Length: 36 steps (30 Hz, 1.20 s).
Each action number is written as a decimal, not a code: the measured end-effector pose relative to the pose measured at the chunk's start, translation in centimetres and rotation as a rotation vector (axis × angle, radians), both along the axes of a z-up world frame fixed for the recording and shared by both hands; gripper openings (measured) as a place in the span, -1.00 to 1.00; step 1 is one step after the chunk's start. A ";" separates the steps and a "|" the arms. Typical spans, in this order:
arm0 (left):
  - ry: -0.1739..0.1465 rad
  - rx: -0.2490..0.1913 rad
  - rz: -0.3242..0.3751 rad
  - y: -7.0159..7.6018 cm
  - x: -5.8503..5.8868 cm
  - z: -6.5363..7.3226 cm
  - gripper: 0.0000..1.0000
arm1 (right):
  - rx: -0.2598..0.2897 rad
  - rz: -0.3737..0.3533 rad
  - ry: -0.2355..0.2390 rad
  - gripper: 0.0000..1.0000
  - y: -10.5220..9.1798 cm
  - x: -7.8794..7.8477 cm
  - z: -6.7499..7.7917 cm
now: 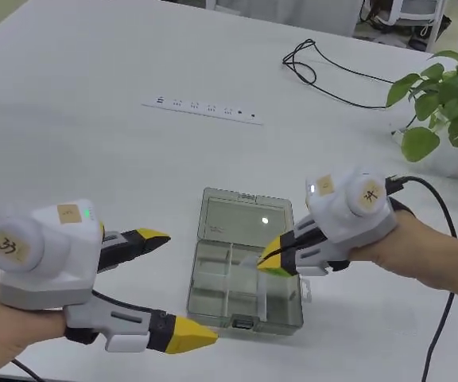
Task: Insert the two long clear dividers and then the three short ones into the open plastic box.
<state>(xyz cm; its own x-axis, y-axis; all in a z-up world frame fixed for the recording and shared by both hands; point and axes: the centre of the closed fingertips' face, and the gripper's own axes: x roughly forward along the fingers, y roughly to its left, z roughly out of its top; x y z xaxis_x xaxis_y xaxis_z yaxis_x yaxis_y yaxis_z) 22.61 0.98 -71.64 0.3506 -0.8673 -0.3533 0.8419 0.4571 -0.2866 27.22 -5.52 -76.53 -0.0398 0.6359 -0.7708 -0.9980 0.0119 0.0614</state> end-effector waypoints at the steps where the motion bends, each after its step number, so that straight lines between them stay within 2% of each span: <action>1: 0.000 -0.001 -0.001 0.0 0.0 0.0 0.91 | 0.000 0.008 -0.004 -0.96 0.1 -0.1 0.0; 15: 0.004 0.003 -0.003 0.0 0.1 -0.4 0.93 | -0.022 0.038 -0.017 -0.96 0.8 -0.2 -1.1; 20: 0.003 0.016 -0.004 0.0 0.1 -0.9 0.95 | -0.046 0.041 -0.014 -0.96 1.0 -0.2 -2.0; 30: -0.002 0.072 -0.019 0.1 0.0 -2.2 0.98 | -0.100 0.046 -0.015 -0.95 1.1 -0.3 -3.6; 36: -0.001 0.078 -0.027 0.0 -0.1 -2.3 0.97 | -0.121 0.045 -0.019 -0.95 1.0 -0.3 -4.2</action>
